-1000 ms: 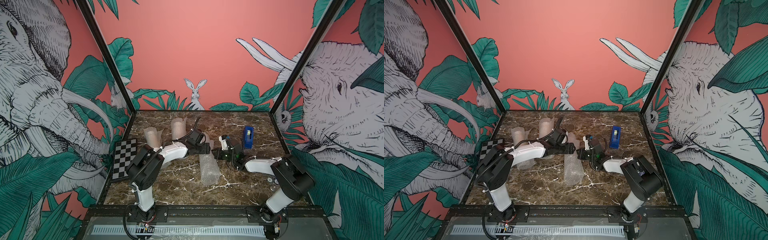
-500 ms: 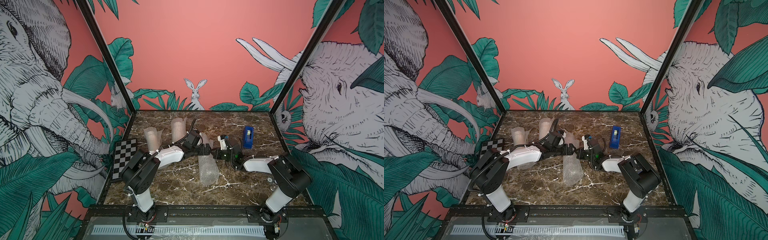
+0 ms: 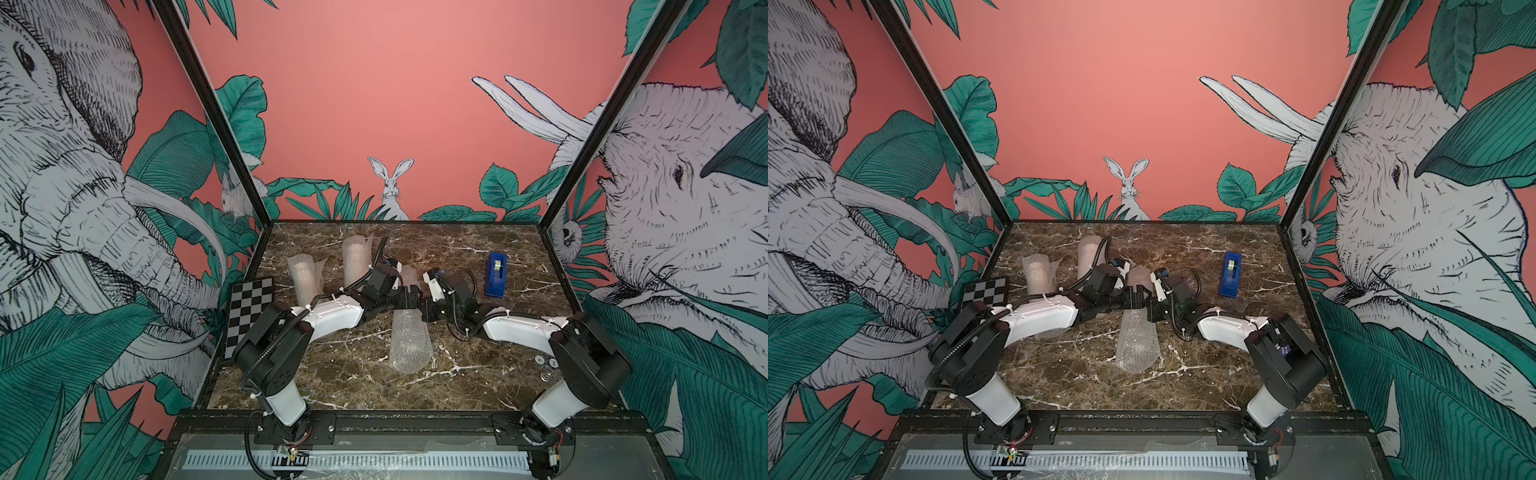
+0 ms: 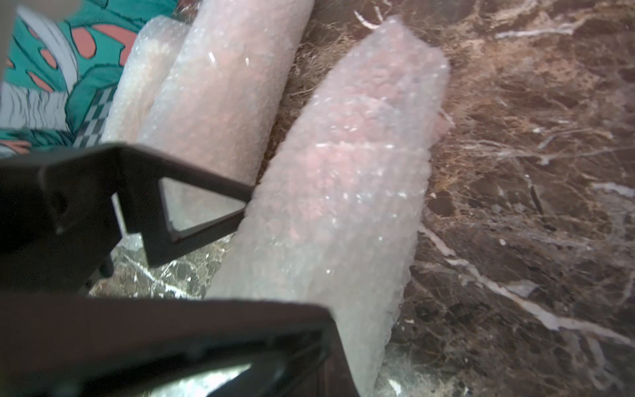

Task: Wrap vases in bubble wrap
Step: Wrap the vase in bubble wrap.

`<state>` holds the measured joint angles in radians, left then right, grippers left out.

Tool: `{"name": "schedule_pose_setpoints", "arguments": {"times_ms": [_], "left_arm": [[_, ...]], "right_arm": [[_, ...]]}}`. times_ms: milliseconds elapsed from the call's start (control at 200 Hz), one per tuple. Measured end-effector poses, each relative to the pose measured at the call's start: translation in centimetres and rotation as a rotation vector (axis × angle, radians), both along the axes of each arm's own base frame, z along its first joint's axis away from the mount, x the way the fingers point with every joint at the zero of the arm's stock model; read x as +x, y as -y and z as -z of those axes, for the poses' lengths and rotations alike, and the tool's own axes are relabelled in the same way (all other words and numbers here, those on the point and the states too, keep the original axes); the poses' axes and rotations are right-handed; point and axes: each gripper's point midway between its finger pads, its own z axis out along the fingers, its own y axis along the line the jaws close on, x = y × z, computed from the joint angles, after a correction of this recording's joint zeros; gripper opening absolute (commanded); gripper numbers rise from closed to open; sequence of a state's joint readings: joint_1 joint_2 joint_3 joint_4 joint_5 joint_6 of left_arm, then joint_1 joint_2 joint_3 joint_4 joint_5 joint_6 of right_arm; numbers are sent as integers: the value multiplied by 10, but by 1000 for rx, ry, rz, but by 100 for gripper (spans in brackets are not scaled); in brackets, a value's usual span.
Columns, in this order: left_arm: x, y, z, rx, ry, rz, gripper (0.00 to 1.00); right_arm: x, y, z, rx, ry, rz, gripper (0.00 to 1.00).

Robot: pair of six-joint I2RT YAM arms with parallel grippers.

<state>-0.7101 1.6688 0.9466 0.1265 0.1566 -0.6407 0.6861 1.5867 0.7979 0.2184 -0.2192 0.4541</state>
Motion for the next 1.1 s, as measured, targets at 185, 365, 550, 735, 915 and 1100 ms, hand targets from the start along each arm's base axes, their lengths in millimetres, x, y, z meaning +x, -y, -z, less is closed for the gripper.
{"name": "schedule_pose_setpoints", "arguments": {"times_ms": [185,365,550,735,915,1100], "left_arm": [[0,-1,1,3,-7,-5,93],[4,-1,6,23,-17,-20,77],[8,-4,13,50,-27,-33,69],[9,-7,17,71,-33,-47,60],[11,-10,21,90,-32,-63,53],[13,-11,20,93,-26,-70,51]], "right_arm": [[-6,-3,2,-42,25,-37,0],[-6,-3,2,-55,40,-38,0],[-6,-3,2,-56,43,-39,0],[-7,-4,2,-59,45,-36,10],[-8,-2,-10,-42,60,-30,24],[-15,5,-31,-2,79,-16,33]]}}
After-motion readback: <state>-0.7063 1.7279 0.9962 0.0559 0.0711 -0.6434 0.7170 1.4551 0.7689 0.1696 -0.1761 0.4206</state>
